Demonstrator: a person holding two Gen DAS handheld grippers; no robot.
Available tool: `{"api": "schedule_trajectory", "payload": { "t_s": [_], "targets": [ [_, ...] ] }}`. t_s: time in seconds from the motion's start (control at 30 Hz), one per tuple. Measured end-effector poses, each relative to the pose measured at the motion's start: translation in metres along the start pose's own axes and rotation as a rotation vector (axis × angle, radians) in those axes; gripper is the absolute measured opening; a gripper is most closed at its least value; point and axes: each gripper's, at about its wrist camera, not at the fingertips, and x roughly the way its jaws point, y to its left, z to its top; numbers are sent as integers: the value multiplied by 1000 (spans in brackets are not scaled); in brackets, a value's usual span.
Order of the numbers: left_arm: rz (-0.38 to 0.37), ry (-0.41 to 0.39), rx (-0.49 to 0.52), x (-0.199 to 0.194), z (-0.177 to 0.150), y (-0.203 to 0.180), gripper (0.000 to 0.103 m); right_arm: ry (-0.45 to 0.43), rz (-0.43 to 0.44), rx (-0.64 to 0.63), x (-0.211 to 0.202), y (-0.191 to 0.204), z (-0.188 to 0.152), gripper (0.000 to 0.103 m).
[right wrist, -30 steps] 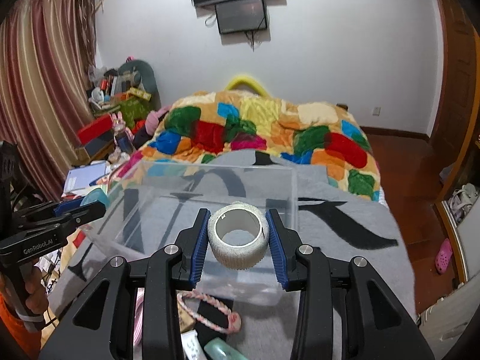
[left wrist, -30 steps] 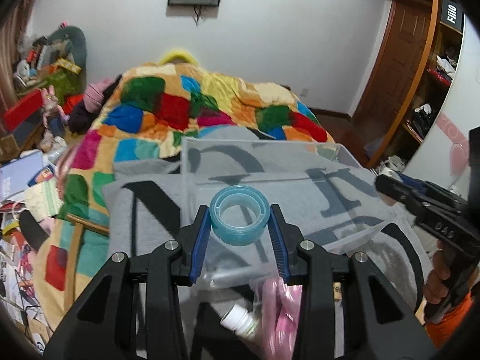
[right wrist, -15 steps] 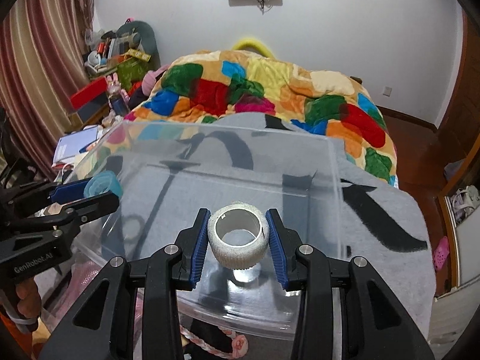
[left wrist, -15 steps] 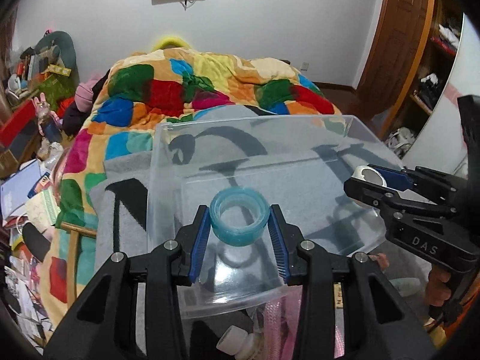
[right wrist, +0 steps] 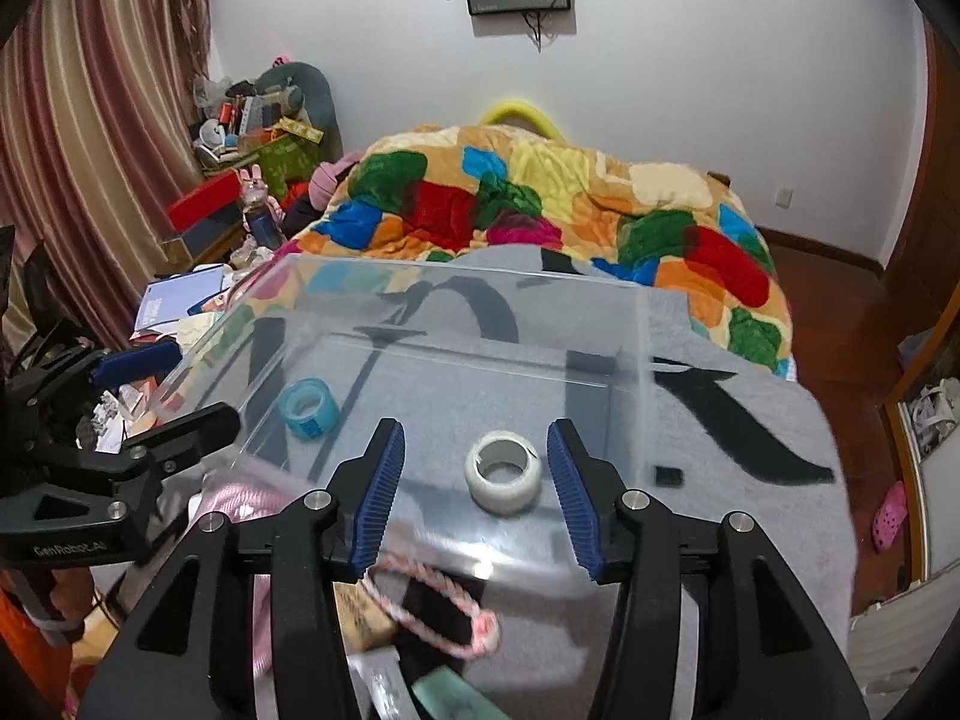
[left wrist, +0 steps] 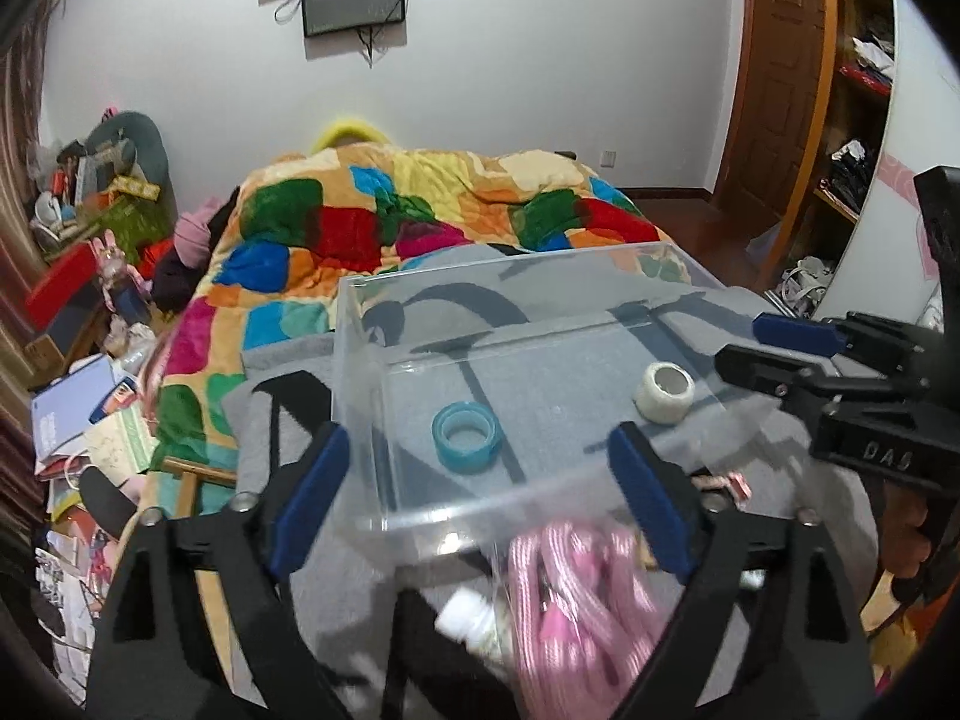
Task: Organize objects
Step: 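Grasp the bagged pink rope with the left tool while the right tool reaches for the mint-green bottle, then lift the pink rope bag over the box with the left tool while the right tool carries the mint-green bottle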
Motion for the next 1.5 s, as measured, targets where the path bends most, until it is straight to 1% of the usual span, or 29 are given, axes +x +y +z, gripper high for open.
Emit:
{"api": "schedule_trajectory", "payload": {
  "t_s": [0.07,0.2,0.27,0.37,0.5,0.57,0.6,0.67,0.73,0.87,0.93,0.97,1.0,1.03,1.13,1.2,1.27,1.5],
  "targets": [
    [14,-11,20,-7,-7,-6,96,-13,-5,-8,-11,-2,-8,47],
    [17,7,74,-9,-23,-23,97,-8,-8,-22,-26,-8,-28,47],
    [13,20,99,-7,-32,-30,97,-13,-41,-48,-32,-7,-39,48],
    [6,51,120,0,-46,-42,97,10,-38,-62,-35,-8,-54,47],
    [-13,90,111,10,-60,-50,97,49,-25,-74,-35,-9,-74,47],
    [-35,125,112,18,-64,-54,98,74,-15,-79,-31,-10,-83,48],
    [-27,123,122,20,-66,-57,100,85,-14,-82,-29,-10,-87,47],
    [10,120,147,25,-70,-61,100,111,-13,-89,-23,-10,-97,47],
    [35,111,167,27,-74,-66,100,124,22,-80,-20,-12,-102,47],
    [85,88,228,33,-79,-77,100,151,50,-91,-14,-11,-107,47],
    [85,73,235,33,-79,-77,91,144,45,-106,-12,-8,-109,45],
    [92,64,232,32,-80,-77,75,142,42,-113,-12,-7,-109,37],
    [89,66,232,31,-79,-76,70,142,44,-116,-13,-6,-109,27],
    [79,64,223,30,-78,-73,68,141,54,-114,-14,-5,-109,24],
    [58,46,197,22,-79,-67,58,135,63,-97,-17,-5,-111,23],
    [25,35,168,14,-79,-60,51,121,61,-82,-21,-6,-111,23],
    [-11,30,141,8,-78,-54,48,105,64,-65,-25,-7,-109,23],
    [-92,-1,71,-14,-74,-38,46,22,79,-21,-49,-8,-93,23]
  ]
}}
